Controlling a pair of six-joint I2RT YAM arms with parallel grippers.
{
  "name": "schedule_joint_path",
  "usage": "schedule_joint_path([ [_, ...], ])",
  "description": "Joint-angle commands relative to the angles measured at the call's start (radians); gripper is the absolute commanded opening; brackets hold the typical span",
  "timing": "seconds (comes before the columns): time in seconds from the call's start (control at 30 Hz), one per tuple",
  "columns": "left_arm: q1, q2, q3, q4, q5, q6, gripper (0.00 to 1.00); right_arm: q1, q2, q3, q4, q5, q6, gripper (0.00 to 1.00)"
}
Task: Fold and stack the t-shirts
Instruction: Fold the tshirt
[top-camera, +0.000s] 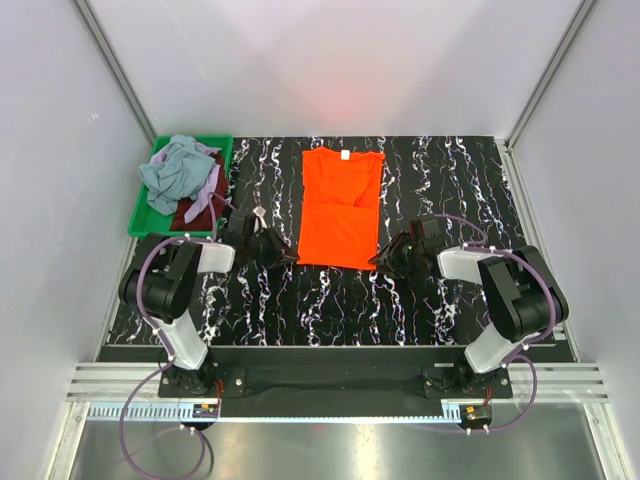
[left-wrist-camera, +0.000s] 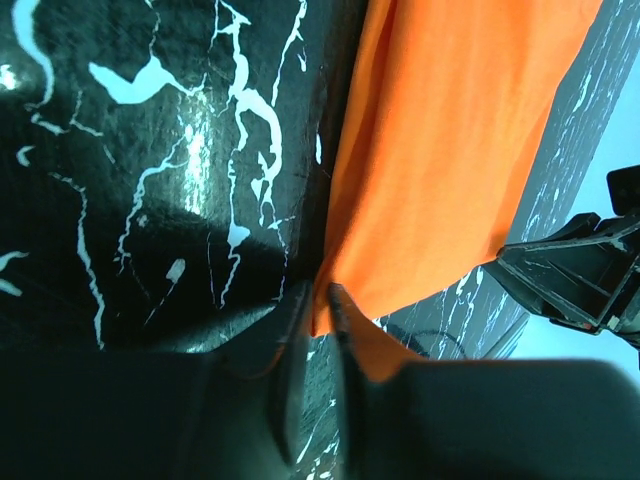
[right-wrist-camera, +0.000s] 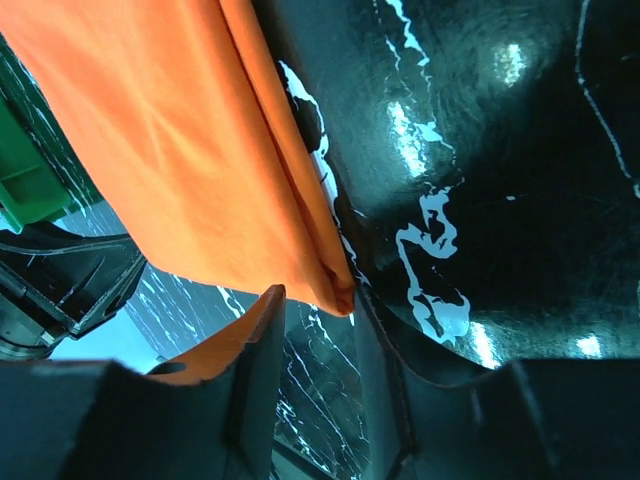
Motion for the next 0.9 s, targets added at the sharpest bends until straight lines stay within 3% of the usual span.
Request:
schedule_joint_path([
  [0.0,-0.006,0.036,-0.020,0.028,-0.020,0.016,0.15,0.007,0.010,-0.029,-0.078,0.141,-0.022,0.40],
  [0.1,-0.006,0.042,-0.031,0.091,0.017,-0.009,0.01,0.007,-0.033,-0.040,-0.078,0.175,-0.026,0.26],
  [0.2,-0.009,0.045,-0.032,0.110,0.038,-0.028,0.00,0.009,-0.049,-0.035,-0.127,0.178,-0.043,0.05],
  [0.27,-0.015,0.022,-0.037,0.087,0.035,-0.032,0.00,0.007,-0.069,-0.029,-0.152,0.179,-0.077,0.00],
  [0.47,-0.051,-0.125,-0.096,0.030,0.011,-0.041,0.00,0.007,-0.180,-0.034,-0.237,0.156,-0.178,0.00],
  [0.67,-0.106,-0.271,-0.146,-0.100,-0.084,-0.039,0.00,0.007,-0.296,-0.038,-0.339,0.153,-0.194,0.00],
  [0.87,-0.135,-0.342,-0.219,-0.125,-0.112,-0.059,0.00,0.009,-0.391,-0.106,-0.356,0.117,-0.169,0.00],
])
